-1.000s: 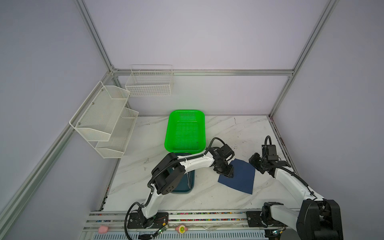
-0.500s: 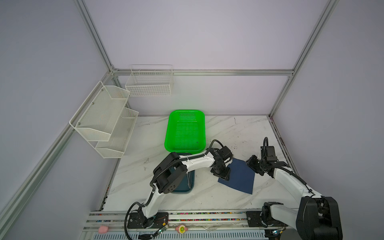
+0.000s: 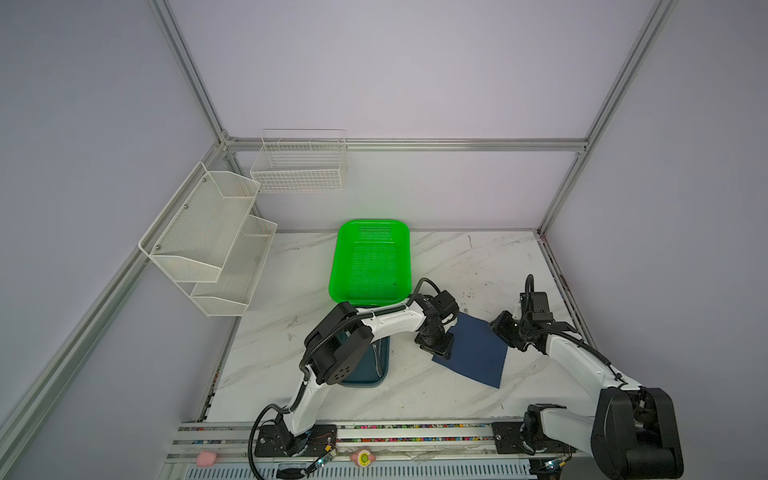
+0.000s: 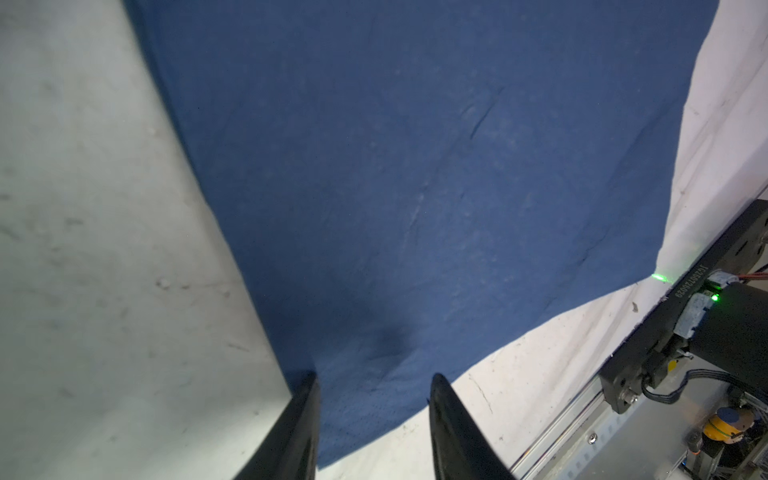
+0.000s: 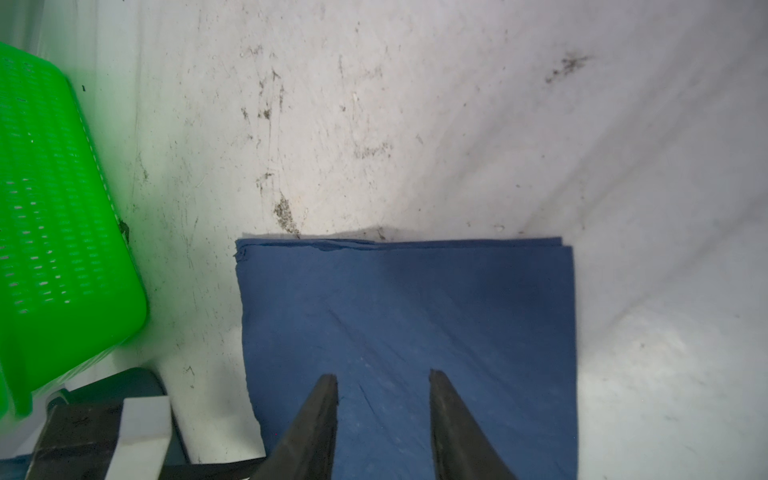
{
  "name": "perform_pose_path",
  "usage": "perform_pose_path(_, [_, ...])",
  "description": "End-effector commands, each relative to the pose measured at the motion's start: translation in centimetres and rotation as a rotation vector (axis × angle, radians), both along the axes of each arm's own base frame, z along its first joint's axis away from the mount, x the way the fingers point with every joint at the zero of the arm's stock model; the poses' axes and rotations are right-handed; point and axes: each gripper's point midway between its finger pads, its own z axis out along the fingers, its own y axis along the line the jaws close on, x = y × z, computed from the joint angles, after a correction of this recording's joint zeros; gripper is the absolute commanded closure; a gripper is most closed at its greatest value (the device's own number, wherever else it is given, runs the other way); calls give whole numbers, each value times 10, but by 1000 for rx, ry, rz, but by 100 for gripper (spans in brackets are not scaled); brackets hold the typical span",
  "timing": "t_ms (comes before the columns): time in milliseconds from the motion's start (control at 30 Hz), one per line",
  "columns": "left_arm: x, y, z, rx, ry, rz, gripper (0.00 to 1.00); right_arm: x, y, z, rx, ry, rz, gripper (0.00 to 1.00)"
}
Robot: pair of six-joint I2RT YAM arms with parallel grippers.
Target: Place the utensils on the paper napkin and roll it up
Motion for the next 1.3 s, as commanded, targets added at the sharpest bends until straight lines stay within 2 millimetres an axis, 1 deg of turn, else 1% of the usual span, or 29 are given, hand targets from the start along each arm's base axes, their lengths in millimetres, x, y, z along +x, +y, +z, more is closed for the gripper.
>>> perform_pose_path(0, [10,38,-27,161,-31,38,57,-4,5,-3,22,22,18,60])
perform_pose_path(33, [13,40,-27,170,-39,39,57,-5,6,-5,23,25,31,60])
perform_pose_path(133, [27,49,-27,204,-79,31,58,-4,25,-7,114,17,106,60])
perform_pose_path(200, [35,52,-26,208,-94,9,59,-5,30,-13,141,34,127,60])
perform_pose_path(300, [45,52,-21,204,-122,-21,59,-6,32,-25,142,59,146,61])
perform_pose_path(367, [48,51,-18,200,-139,-44,59,-6,28,-34,121,77,135,61])
perform_pose_path(433, [55,57,-19,228,-157,-26,60,-7,27,-45,117,95,129,61])
perform_pose_path(500, [60,62,-26,249,-146,-5,62,-9,30,-52,147,108,109,61])
perform_pose_path(600, [70,70,-27,280,-162,18,63,-13,36,-54,207,113,88,62])
perform_pose_path(733, [83,76,-21,294,-195,52,63,-27,35,-59,217,130,59,61])
perform_pose_path(833, [90,81,-20,302,-207,71,63,-31,47,-47,309,86,65,60])
perform_pose_path(933, [92,79,-16,281,-202,77,60,-29,48,-39,317,52,72,60])
perform_pose_path(1000, [90,72,-8,243,-193,75,55,-24,52,-31,332,27,96,59])
perform_pose_path(1067, [94,64,6,196,-206,88,47,-19,58,-25,374,7,121,58])
perform_pose_path(1100, [97,60,14,178,-219,94,45,-18,60,-24,385,10,124,58])
perform_pose_path(1200, [109,51,39,133,-270,110,44,-13,58,-24,372,13,119,59])
perform_pose_path(1267, [120,46,53,110,-310,123,43,-10,56,-24,351,13,112,59])
